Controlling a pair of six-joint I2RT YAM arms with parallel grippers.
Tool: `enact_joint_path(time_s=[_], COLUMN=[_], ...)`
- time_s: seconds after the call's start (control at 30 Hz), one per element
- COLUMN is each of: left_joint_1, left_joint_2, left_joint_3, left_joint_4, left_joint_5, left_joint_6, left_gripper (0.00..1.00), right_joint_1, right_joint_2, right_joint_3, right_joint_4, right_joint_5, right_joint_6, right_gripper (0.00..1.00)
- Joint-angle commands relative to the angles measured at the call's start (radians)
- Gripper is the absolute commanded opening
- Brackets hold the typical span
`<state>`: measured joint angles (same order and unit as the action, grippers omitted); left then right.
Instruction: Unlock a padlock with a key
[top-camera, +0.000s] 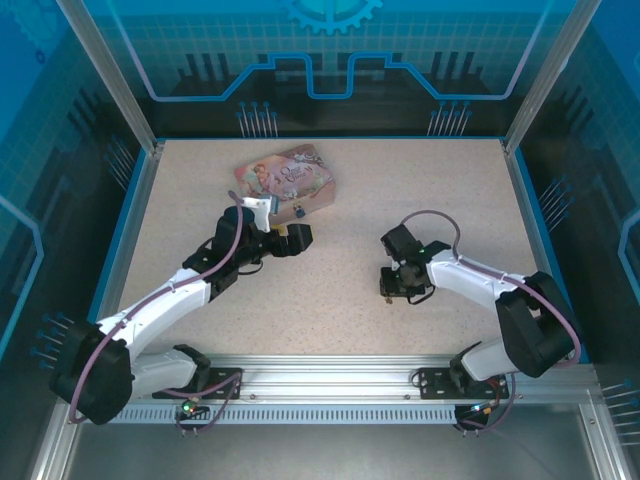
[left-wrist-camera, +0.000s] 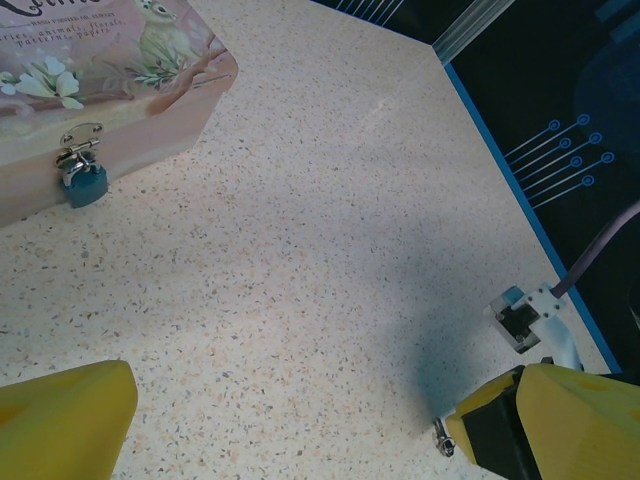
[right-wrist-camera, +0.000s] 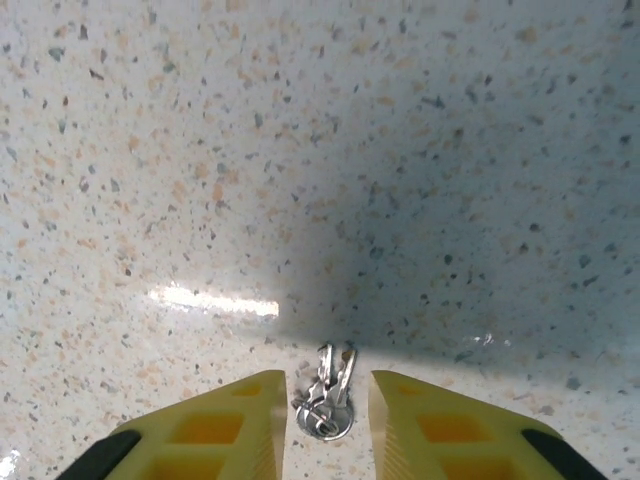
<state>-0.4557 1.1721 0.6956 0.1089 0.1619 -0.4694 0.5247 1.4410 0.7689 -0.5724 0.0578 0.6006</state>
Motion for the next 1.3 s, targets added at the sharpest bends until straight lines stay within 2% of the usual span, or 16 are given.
enact_joint_path(time_s=[0.0, 0.6, 0.87, 1.03, 1.27], left_joint_1=[-0.006, -0.006, -0.006, -0.006, -0.006], left_joint_2=[0.003, 0.0, -0.005, -0.011, -0.014], left_joint_3=[0.02, 0.027, 0.03, 0.028, 0.024], left_joint_4=[-0.011, -0.023, -0.035, -0.043, -0.041], left_joint_5=[-0.007, -0.012, -0.017, -0.022, -0.027], left_joint_6=[0.021, 0.035, 0.04, 0.047, 0.044], left_gripper=[0.99, 0.99, 0.99, 0.99, 0.99], right_joint_1=[0.014, 0.024, 0.026, 0.033, 0.071], right_joint_2=[0.03, 0.12, 0.164, 0.146, 0.178], right_joint_3=[0.03, 0.018, 0.018, 0.076, 0.183], right_joint_4=[-0.027, -0.066, -0.048, 0.029, 0.022], right_joint_5=[0.044, -0.004, -0.036, -0.086, -0.115], right_joint_6=[0.039, 0.032, 0.022, -0.055, -0.142], right_gripper=[0.24, 0.21, 0.12, 0.11, 0.15])
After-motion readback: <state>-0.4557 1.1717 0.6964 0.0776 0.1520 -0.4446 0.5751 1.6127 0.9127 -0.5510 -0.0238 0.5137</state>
